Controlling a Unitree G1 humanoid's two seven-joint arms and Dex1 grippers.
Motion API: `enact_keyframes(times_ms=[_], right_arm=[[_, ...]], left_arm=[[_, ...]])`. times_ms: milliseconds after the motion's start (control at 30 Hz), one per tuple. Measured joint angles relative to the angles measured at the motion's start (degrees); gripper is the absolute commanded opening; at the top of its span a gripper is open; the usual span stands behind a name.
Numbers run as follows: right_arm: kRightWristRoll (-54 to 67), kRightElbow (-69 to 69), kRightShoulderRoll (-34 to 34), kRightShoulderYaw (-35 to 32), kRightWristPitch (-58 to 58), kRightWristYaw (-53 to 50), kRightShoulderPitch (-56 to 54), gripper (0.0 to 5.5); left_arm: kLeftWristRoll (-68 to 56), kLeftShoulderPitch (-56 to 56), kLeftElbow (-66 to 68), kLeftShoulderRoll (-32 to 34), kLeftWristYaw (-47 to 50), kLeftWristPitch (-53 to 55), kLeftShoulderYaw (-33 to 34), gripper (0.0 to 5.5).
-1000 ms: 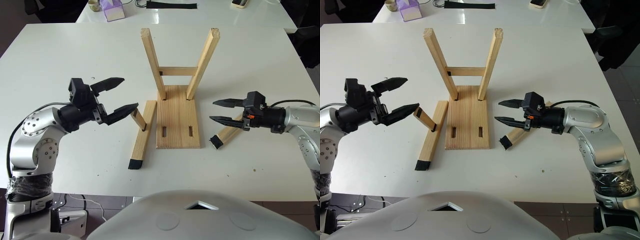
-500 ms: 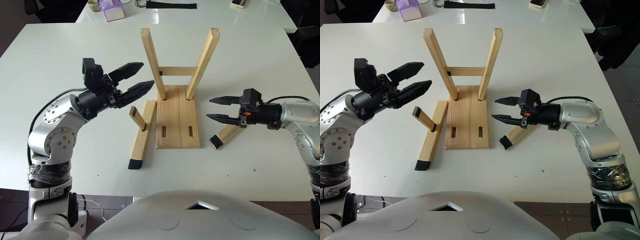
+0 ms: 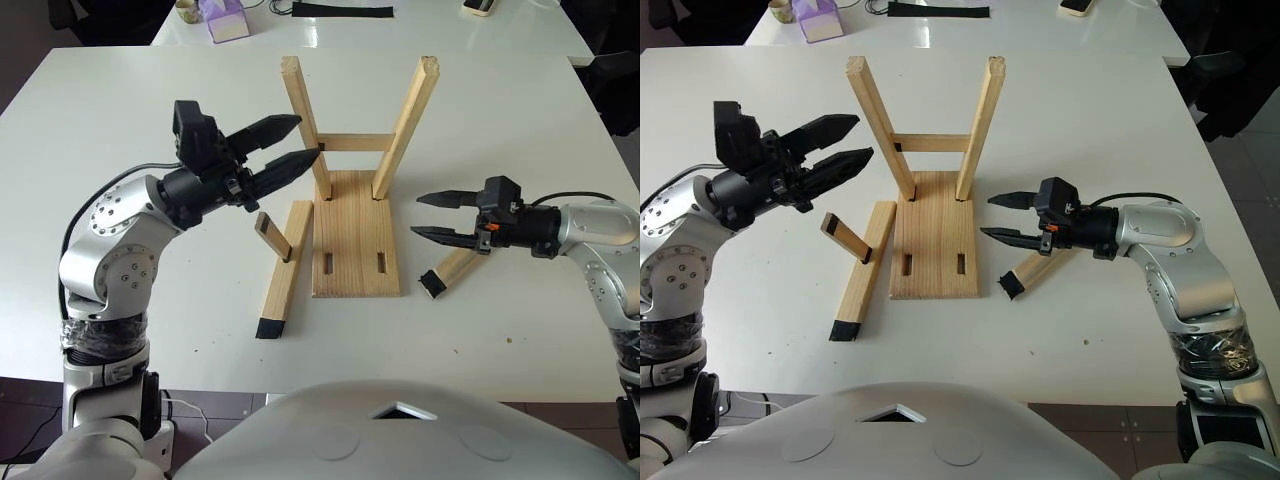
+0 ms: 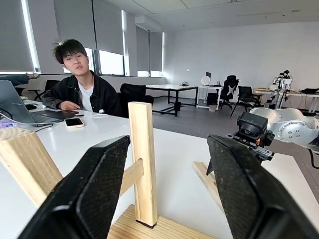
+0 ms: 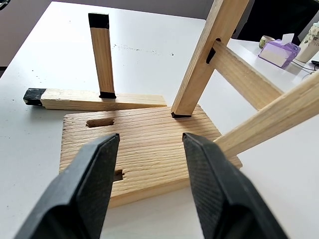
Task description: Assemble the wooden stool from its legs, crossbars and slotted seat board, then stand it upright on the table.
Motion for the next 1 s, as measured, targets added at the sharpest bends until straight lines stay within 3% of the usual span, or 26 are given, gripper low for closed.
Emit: enact_keyframes(times_ms=[100, 267, 400, 567, 733, 833, 1000], right_arm=[[-0.73, 0.02, 0.19, 0.42, -0.08, -0.01, 0.21, 2.33], [-1.03, 0.32, 0.51, 0.76, -0.12, 0.33, -0.03, 2.33], [-1.01, 0.16, 0.34, 0.30, -0.10, 0.43, 0.00, 2.33], [-0.76, -0.90, -0.35, -1.06, 0.21, 0.22, 1.35, 2.33], [0.48, -3.30, -0.77, -3.12, 0.76, -1.07, 4.84, 2.33], [1.23, -6.80, -1.02, -5.99, 1.66, -2.58, 10.05, 2.33], [2.83, -11.49, -1.16, -9.36, 3.25, -4.54, 17.07, 2.33]], left_arm=[[4.80, 3.57, 3.93, -1.14, -2.80, -4.75, -4.59, 2.88], [6.08, 4.02, 5.16, -1.64, -4.46, -9.10, -6.12, 2.88], [-1.25, 4.77, -0.24, -0.44, -0.61, -1.63, -1.66, 2.88], [-15.34, 0.64, -16.06, 6.81, 6.98, 6.17, 7.45, 2.88], [-12.53, 21.47, -27.09, 11.66, 7.28, 11.82, 2.96, 2.88], [-9.37, 37.32, -30.64, 11.79, 9.31, 13.35, 1.32, 3.33], [-9.25, 46.99, -31.99, 11.08, 15.40, 15.63, 2.67, 3.53]])
